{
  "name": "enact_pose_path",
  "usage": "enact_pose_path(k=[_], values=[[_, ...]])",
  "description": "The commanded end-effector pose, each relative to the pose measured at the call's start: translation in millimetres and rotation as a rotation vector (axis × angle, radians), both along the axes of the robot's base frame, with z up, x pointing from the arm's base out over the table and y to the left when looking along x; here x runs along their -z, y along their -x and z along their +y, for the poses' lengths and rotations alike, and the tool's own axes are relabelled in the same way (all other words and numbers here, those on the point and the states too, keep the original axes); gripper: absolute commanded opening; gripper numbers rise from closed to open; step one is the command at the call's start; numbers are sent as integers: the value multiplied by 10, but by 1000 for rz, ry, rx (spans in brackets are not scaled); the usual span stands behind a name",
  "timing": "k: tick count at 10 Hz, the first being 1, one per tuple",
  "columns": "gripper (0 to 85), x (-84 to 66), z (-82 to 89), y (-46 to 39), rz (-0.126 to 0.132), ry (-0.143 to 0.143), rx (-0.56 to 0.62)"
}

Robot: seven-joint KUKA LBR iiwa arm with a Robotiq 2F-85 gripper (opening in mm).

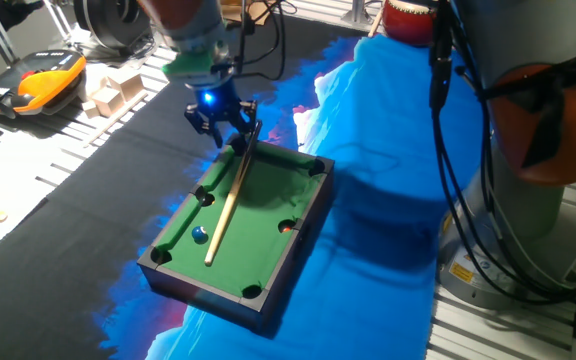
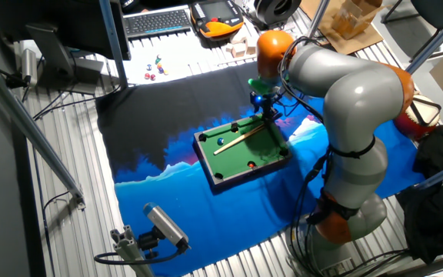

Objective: Hit the pool ball

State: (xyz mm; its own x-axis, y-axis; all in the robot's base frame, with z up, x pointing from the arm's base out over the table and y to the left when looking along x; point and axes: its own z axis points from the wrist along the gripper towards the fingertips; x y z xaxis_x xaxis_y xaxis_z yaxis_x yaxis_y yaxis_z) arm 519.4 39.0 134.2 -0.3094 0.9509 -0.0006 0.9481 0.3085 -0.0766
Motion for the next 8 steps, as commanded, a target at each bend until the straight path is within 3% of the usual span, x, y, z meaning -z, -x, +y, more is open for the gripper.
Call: enact_pose_path(k=[1,5,8], values=[[510,-8,0,-2,3,0,6],[510,-8,0,-2,25,36,11],[510,-8,0,-2,16,23,18]])
